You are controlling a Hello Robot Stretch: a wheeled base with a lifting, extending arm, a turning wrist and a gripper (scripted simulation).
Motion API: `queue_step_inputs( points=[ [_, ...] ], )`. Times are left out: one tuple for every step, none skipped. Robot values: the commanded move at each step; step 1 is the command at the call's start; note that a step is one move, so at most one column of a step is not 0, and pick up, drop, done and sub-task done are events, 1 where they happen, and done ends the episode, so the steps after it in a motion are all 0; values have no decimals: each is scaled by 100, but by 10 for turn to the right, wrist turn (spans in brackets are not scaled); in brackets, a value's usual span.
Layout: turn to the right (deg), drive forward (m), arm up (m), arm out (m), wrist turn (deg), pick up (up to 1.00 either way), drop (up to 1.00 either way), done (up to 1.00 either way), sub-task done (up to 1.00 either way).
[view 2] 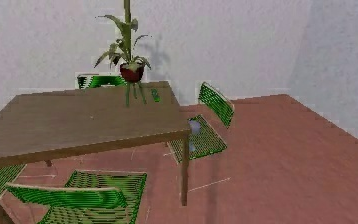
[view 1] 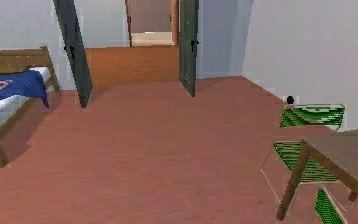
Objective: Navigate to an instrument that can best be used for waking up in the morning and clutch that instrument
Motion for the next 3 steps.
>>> queue_step_inputs(
  points=[
    [-60, 0, 0, 0, 0, 0, 0, 0, 0],
    [0, 100, 0, 0, 0, 0, 0, 0, 0],
    [0, 100, 0, 0, 0, 0, 0, 0, 0]
  ],
)
